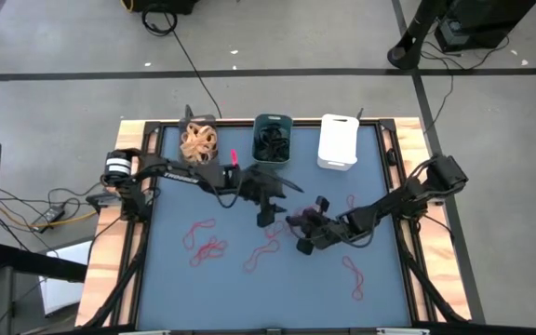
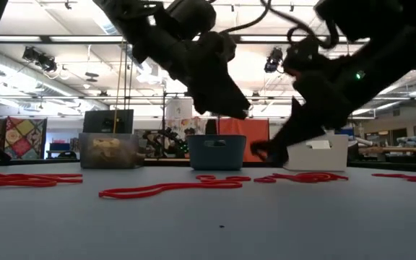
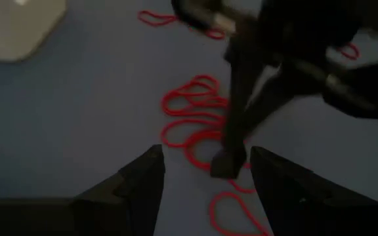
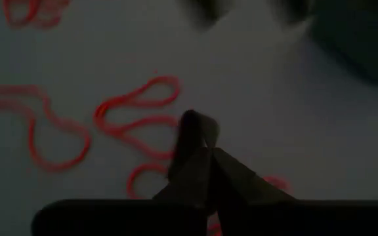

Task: Sort rubber bands into baskets
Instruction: Put the black rubber band into the blue bin

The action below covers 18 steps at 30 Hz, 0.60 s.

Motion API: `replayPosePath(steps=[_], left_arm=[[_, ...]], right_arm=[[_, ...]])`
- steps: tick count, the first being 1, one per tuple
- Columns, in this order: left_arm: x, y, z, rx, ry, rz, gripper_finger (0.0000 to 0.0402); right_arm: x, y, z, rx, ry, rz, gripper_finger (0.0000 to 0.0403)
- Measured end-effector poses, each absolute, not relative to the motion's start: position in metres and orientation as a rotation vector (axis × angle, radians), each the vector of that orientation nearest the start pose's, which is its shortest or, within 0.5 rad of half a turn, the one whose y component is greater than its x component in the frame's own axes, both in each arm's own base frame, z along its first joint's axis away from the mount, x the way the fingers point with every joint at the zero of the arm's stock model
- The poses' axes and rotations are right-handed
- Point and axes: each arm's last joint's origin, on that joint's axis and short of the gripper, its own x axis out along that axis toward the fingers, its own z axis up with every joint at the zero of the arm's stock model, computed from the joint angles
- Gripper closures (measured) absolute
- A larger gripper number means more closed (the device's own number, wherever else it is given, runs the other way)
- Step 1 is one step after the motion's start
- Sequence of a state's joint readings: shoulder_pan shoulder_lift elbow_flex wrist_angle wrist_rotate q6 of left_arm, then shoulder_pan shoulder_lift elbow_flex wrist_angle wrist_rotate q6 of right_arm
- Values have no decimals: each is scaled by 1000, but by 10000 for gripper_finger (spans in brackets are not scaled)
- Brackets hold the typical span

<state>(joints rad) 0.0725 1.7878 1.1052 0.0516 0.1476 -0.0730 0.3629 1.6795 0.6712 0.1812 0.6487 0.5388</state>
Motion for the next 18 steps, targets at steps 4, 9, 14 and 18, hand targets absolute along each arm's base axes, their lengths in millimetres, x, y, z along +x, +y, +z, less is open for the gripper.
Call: replayPosePath(steps=[4, 9, 14, 18], left_arm=[[381, 16, 192, -113, 624, -27, 175], [381, 7, 190, -32, 624, -52, 175], [382, 2, 192, -9, 604, -69, 175], [383, 2, 193, -9, 592, -69, 185]], right_arm=[[276, 90, 136, 91, 558, -484, 393], [275, 90, 147, 97, 508, -501, 390], [274, 90, 153, 95, 483, -510, 392], [275, 90, 154, 90, 471, -503, 392]])
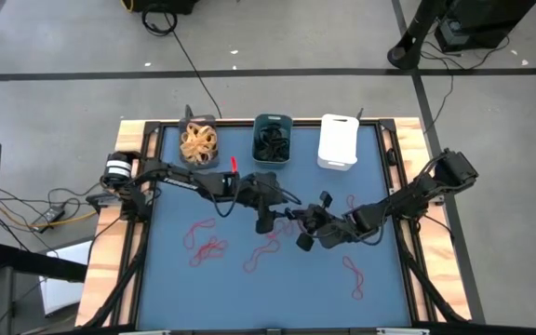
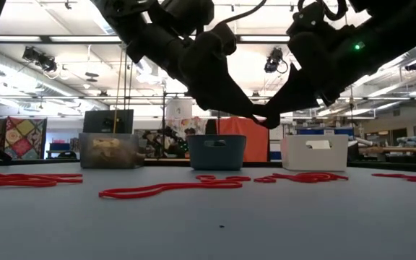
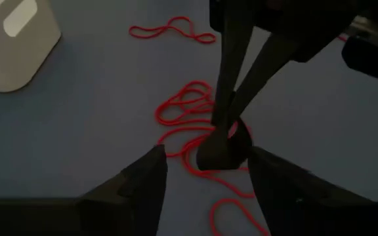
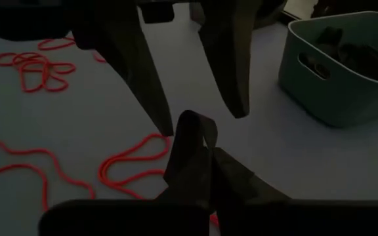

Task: Sort rubber bands into baskets
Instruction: Put the black rubber band into the blue bin

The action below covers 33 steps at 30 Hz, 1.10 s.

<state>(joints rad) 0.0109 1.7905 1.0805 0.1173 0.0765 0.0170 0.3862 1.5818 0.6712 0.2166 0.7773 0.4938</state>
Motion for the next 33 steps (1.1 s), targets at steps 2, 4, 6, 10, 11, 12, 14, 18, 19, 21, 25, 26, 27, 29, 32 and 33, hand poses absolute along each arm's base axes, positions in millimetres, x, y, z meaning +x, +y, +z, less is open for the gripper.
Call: replayPosePath(steps=[2, 4, 6, 10, 11, 12, 14, 18, 19, 21, 25, 26, 27, 29, 32, 33], left_arm=[[383, 2, 193, -10, 592, -68, 201], [383, 2, 193, -10, 590, -68, 224], [382, 2, 193, -10, 594, -72, 255], [382, 1, 193, -9, 595, -86, 329], [382, 1, 193, -7, 595, -97, 348], [382, 1, 193, -3, 594, -109, 368], [382, 1, 193, 2, 590, -120, 390], [383, 1, 193, 4, 587, -116, 390], [383, 2, 193, 6, 589, -107, 391], [382, 6, 193, 7, 591, -89, 396], [382, 20, 195, -8, 586, -50, 398], [381, 24, 195, -17, 588, -37, 399], [381, 28, 194, -26, 590, -24, 399], [380, 37, 194, -38, 593, 2, 400], [377, 52, 196, -51, 599, 41, 400], [376, 58, 197, -55, 592, 57, 401]], right_arm=[[275, 90, 154, 91, 470, -503, 392], [275, 90, 154, 91, 469, -504, 392], [276, 90, 155, 90, 460, -505, 392], [276, 90, 156, 79, 453, -499, 392], [277, 90, 157, 76, 449, -497, 392], [277, 90, 157, 71, 448, -495, 392], [277, 90, 157, 67, 449, -493, 392], [277, 90, 157, 68, 449, -495, 387], [277, 90, 157, 70, 452, -489, 382], [277, 90, 157, 71, 453, -487, 367], [277, 89, 157, 73, 439, -518, 322], [277, 89, 157, 73, 436, -527, 308], [276, 89, 157, 75, 435, -533, 295], [276, 89, 157, 88, 431, -542, 265], [275, 88, 155, 112, 429, -578, 226], [274, 87, 155, 116, 431, -586, 215]])
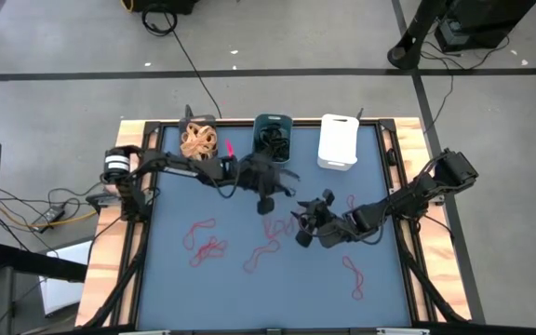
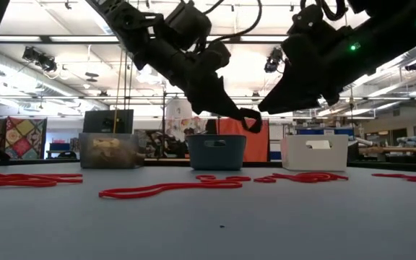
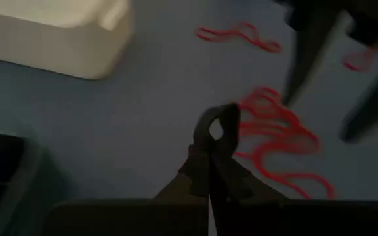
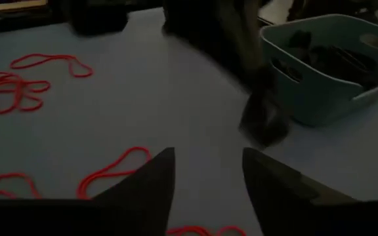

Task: Sort rubber bands into baskets
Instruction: Put the black rubber band into the blue bin

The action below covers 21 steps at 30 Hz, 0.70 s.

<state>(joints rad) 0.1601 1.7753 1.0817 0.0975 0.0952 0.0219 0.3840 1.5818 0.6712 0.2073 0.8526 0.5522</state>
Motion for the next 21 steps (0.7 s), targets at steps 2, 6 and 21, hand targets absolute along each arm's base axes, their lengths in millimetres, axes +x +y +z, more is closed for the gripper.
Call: replayPosePath(steps=[2, 6, 21], left_arm=[[372, 72, 203, -64, 578, 95, 401], [363, 101, 213, -102, 531, 216, 401], [329, 177, 208, -246, 570, 492, 333]], right_arm=[[273, 87, 154, 120, 436, -591, 199], [272, 86, 152, 120, 451, -599, 190], [275, 82, 152, 139, 473, -565, 209]])
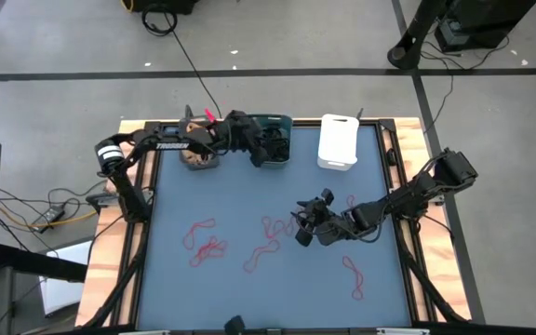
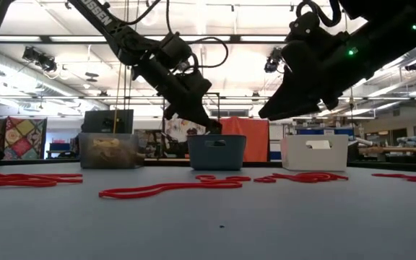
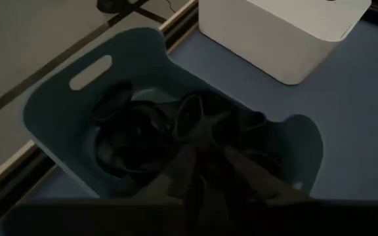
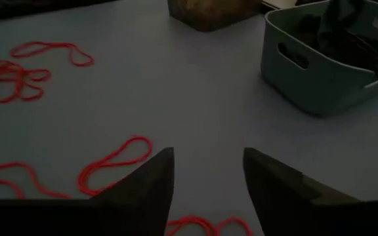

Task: Sort rubber bands into baskets
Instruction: Put the black rubber band into the blue bin, then put the red rubber band into the white bin

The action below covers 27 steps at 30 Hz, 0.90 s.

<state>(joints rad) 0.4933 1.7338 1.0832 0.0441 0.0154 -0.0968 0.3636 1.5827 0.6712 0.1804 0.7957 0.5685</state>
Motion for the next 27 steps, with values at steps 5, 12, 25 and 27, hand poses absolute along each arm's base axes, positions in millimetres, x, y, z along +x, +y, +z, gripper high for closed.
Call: replayPosePath(steps=[5, 12, 25, 27], left_arm=[[329, 178, 209, -234, 566, 499, 241], [326, 181, 209, -234, 569, 512, 164], [256, 119, 239, -217, 451, 438, 206], [242, 102, 231, -244, 419, 413, 212]], right_arm=[[277, 81, 153, 148, 471, -541, 194], [282, 71, 153, 208, 490, -512, 177], [307, 49, 160, 167, 406, -228, 207], [313, 43, 155, 170, 394, -171, 208]])
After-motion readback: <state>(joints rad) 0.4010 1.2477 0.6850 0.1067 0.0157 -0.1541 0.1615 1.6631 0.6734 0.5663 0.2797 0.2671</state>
